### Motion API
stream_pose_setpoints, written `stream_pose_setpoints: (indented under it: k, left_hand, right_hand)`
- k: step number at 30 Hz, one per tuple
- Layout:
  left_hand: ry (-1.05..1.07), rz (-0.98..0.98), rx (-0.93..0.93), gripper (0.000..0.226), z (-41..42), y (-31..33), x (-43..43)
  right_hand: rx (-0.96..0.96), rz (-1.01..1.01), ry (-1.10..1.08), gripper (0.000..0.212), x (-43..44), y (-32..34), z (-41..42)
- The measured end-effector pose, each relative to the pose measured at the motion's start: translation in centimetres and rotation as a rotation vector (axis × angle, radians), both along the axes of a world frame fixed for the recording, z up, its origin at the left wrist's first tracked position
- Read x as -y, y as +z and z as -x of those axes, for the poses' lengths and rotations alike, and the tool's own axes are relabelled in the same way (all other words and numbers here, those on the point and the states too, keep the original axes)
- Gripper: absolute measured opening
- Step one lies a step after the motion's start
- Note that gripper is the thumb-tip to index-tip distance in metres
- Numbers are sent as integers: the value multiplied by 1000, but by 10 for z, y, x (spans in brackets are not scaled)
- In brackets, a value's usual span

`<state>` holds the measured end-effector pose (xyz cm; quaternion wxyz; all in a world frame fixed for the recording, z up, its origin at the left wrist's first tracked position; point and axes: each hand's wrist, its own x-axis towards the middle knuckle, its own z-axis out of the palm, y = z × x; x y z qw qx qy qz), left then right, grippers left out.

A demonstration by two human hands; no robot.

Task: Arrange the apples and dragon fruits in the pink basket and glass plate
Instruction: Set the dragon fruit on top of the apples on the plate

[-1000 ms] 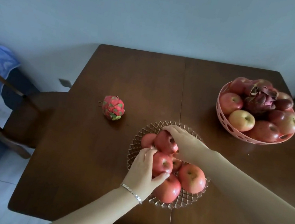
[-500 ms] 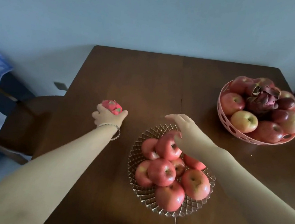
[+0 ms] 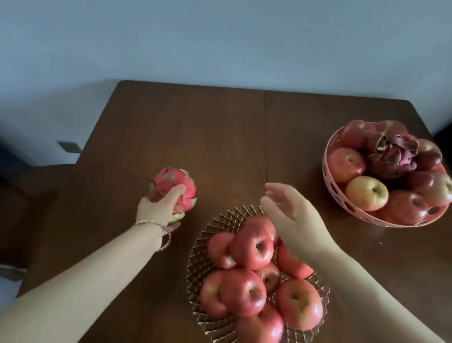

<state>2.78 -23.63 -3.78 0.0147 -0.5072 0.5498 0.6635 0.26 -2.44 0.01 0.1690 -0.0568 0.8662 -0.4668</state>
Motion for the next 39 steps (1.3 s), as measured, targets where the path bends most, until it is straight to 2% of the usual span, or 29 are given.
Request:
stream_pose_setpoints:
  k: [4,6,8,10,11,13,15,18,20,22,26,32,36,39]
  left_hand:
    - [-342,179,-151,51,-26,37,-46]
    - [-506,251,-211,48,-39,52,-67]
    - [-720,310,-257,62,-49,63,-86]
    - [-1036,493,-250,72,-54,63,-92]
    - [-1159,658,-260,74,-57,61,-92]
    - [-1182,942,-401,63,-61,49,-91]
    - [-1246,1050,-465,50,-65,34,-96]
    - [-1543,1213,-254,54,-72,0,-104]
    - [-1571,1230,-127,55,-74,-13,-102]
    - [-1556,1228,-136,61,-75,-18,-98]
    - [-1512,1140,-145,56,-76,-23,-89]
    - [-1456,1192,-180,59,-77,-23,-90]
    - [-1409,1137,-202,62,-77,-27,-92]
    - [-1407,1102,-198,66,-74,-25,-95]
  right_hand:
    - [274,152,-14,72,8,17,-9]
    - [331,230,-45,65,9,23,-19]
    - [330,321,-136,45,-2,23,-28]
    - [343,377,-219,35,-22,21,-34]
    - [355,387,-254,35,-33,19,-37]
    - [392,339,-324,41,-53,15,-42]
    - [435,196,-374,52,-69,10,-47]
    - [477,-3,-341,66,-78,0,-55]
    - [458,-91,-297,70,-75,-5,-58]
    - [429,-177,-243,72,-67,-8,-60]
    - [393,-392,-138,77,-47,-8,-59]
    - [337,-657,-34,86,-36,-5,-61]
    - [332,-679,-71,92,-30,-14,-57]
    - [287,-573,-135,86,-26,-22,-54]
